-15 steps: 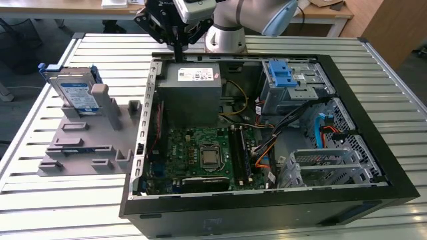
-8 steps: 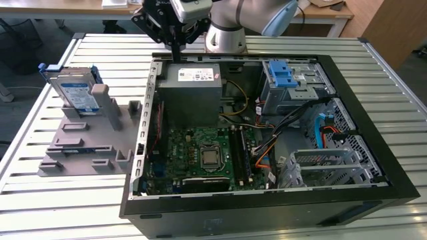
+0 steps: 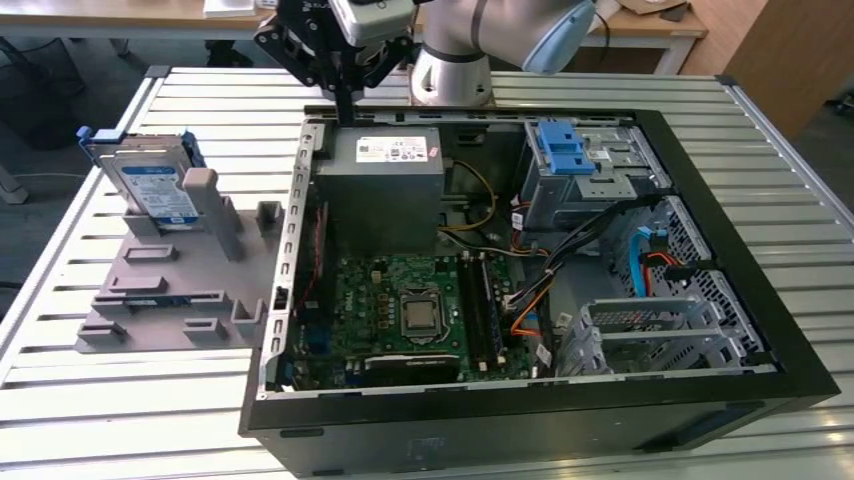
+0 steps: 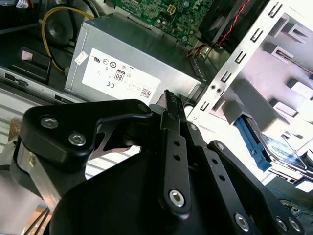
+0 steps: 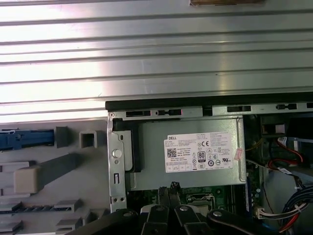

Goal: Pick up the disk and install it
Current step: 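Reach for the disk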

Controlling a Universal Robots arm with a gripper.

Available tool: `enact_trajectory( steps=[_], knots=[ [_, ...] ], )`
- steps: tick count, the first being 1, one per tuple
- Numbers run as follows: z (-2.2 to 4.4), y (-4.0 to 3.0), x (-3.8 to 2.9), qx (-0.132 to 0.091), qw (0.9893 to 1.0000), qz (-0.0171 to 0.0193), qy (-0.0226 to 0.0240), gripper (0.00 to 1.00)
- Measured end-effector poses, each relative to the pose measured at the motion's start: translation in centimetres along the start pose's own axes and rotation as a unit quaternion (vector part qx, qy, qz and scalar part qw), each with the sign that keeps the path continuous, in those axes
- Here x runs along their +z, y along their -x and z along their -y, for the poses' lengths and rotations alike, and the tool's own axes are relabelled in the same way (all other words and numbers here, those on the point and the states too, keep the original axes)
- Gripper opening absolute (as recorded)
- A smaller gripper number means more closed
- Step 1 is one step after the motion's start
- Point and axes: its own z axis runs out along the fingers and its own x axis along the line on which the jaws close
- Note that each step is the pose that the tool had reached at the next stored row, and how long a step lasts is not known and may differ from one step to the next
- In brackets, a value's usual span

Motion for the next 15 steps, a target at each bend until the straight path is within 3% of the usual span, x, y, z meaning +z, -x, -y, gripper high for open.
enact_trajectory(
  steps=[15],
  knots=[
    [0.02,-0.41,0.01,0.000,1.0000,0.0000,0.0000,0.11]
  ],
)
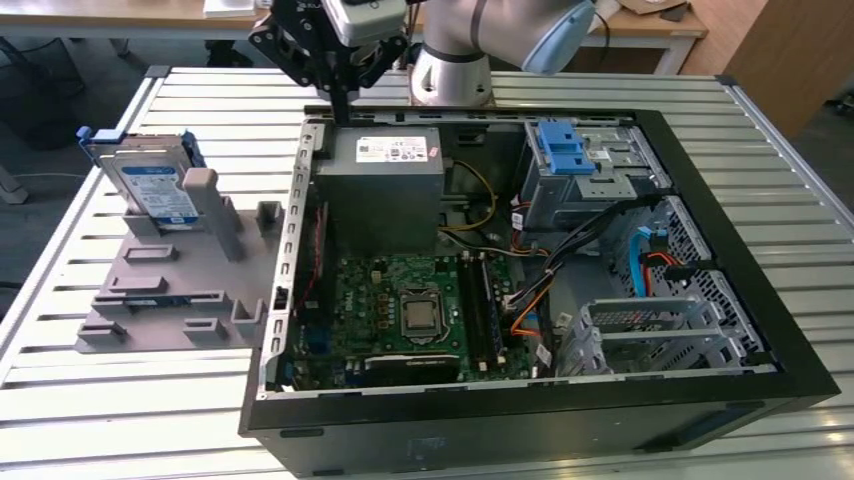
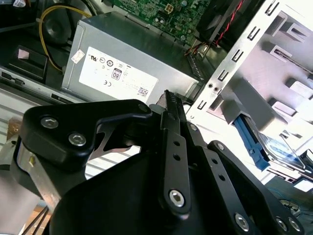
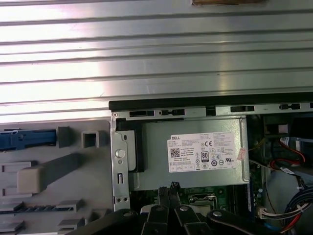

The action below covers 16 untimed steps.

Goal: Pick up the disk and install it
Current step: 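Reach for the disk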

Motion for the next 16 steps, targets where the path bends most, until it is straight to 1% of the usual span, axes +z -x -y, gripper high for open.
enact_trajectory(
  steps=[4,10,16],
  knots=[
    [-0.01,-0.35,0.00,0.000,1.0000,0.0000,0.0000,0.11],
    [0.00,-0.40,-0.01,0.000,1.0000,0.0000,0.0000,0.11],
    [0.01,-0.61,-0.01,0.000,1.0000,0.0000,0.0000,0.11]
  ],
)
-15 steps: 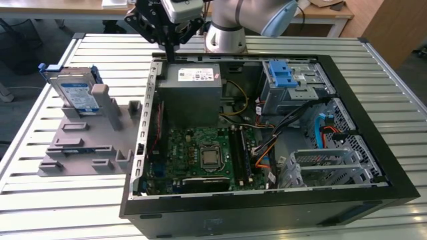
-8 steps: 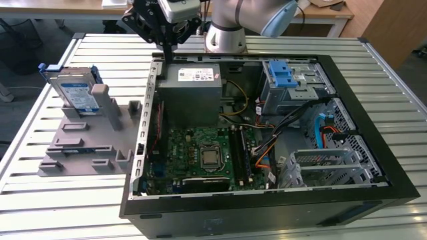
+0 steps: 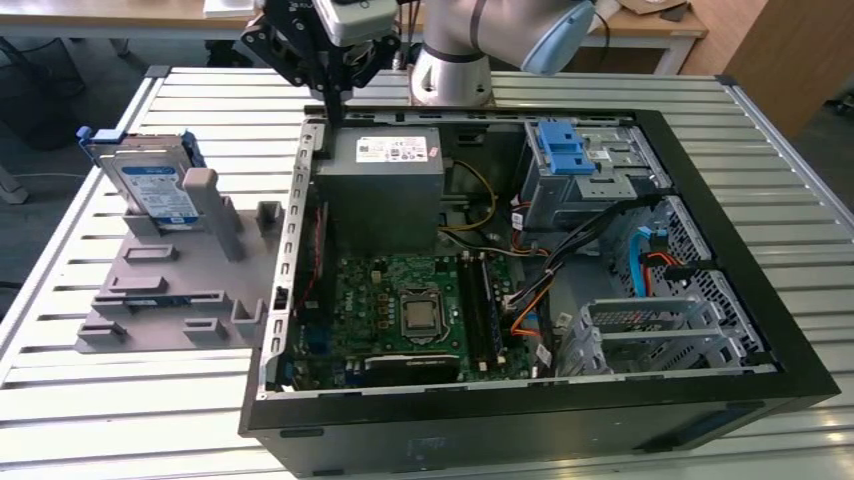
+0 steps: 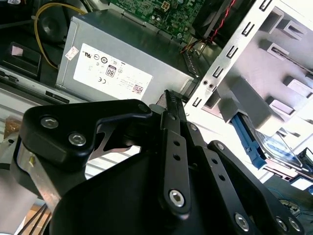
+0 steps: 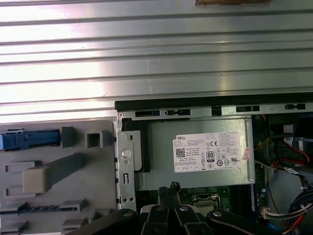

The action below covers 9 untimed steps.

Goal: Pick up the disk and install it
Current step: 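Reach for the disk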

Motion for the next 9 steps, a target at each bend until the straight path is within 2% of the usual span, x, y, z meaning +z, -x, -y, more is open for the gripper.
enact_trajectory(
  steps=[9],
  knots=[
    [0.01,-0.21,0.00,0.000,1.0000,0.0000,0.0000,0.11]
  ],
)
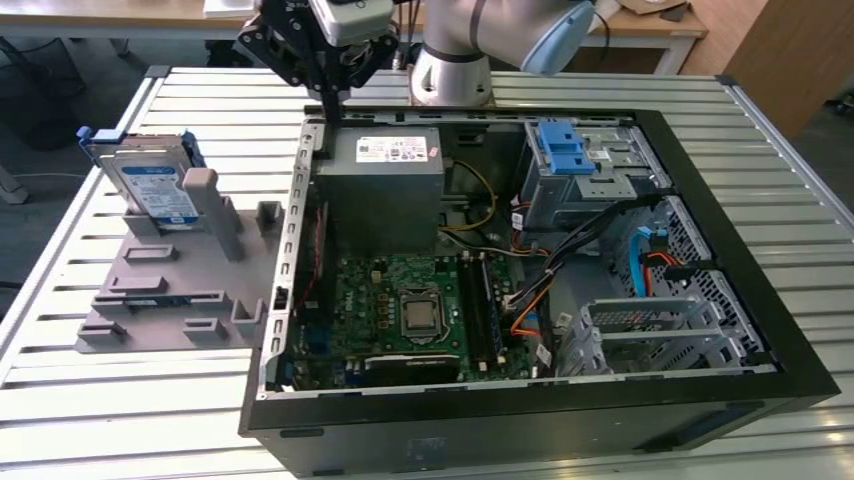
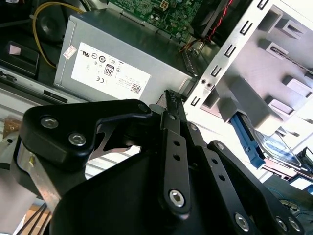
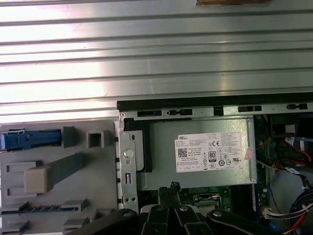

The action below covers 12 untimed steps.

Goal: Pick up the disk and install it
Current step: 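Reach for the disk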

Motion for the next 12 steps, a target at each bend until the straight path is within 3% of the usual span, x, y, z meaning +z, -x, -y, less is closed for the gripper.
enact_trajectory(
  steps=[12],
  knots=[
    [-0.21,-0.56,0.01,0.000,1.0000,0.0000,-0.0004,0.11]
  ],
)
